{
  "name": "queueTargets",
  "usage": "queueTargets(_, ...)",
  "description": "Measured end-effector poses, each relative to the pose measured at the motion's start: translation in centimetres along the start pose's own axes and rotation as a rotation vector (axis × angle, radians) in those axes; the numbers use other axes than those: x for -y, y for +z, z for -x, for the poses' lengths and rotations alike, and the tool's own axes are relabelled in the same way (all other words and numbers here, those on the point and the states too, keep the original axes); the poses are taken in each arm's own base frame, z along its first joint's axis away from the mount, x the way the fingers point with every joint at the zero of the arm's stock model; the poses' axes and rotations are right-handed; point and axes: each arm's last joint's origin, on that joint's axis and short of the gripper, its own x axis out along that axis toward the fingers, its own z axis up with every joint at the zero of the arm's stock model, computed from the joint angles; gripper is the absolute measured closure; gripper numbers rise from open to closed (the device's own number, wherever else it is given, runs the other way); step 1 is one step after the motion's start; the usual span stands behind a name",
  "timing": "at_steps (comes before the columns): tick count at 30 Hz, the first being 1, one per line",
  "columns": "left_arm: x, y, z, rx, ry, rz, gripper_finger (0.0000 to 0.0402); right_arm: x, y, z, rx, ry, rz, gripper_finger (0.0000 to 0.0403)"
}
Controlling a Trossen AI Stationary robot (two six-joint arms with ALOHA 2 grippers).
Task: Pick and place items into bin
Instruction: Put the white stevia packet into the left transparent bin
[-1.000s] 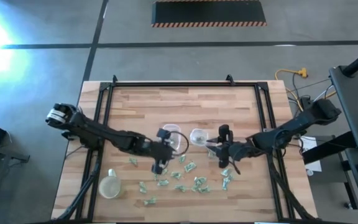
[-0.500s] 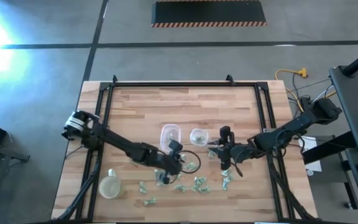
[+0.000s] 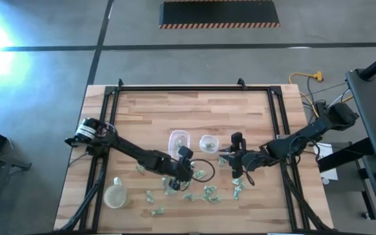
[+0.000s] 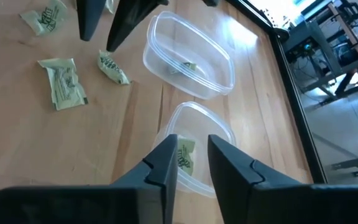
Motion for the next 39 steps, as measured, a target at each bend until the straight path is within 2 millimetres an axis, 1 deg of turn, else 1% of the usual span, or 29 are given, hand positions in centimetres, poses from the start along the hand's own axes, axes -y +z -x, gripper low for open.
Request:
queueTargets(7,0.0,0.0,0.0,-0.001,-0.001,0.019,0.0276,0.0,0.0,0.0,0.000,0.000,-0.007,0.0330)
queueTargets(12,0.5,0.2,0.2,0.003,-0.011,0.007,0.0276,0.0,0.0,0.0,0.000,0.000,-0.007,0.0330)
queueTargets(17,1.0,1.9,1.1,0.016,-0.014,-0.011,0.0276,0.0,0.0,0.0,0.000,0.000,-0.008,0.0330)
queueTargets(19,1.5,2.4,1.6,-0.012,0.006,-0.016,0.0276,0.0,0.0,0.0,0.000,0.000,-0.008,0.0330)
queueTargets(23,2.5,2.8,3.4,-0.179,0.084,0.033,0.0276,0.0,-0.1,0.0,-0.003,0.000,-0.019,0.0330)
queueTargets(27,3.3,2.7,5.5,-0.334,0.144,0.166,0.0276,0.0,-0.1,0.0,-0.005,0.001,-0.021,0.0330)
queueTargets(31,4.2,1.1,6.9,-0.521,0.124,0.228,0.0276,0.0,-0.1,0.0,-0.005,0.001,-0.022,0.0330)
queueTargets(35,4.6,-0.9,7.9,-0.724,0.118,0.344,0.0276,0.0,-0.1,0.0,-0.003,0.000,-0.023,0.0330)
queueTargets(39,4.9,-2.3,8.4,-0.830,0.109,0.394,0.0276,0.0,0.0,0.0,-0.001,0.000,-0.025,0.0330)
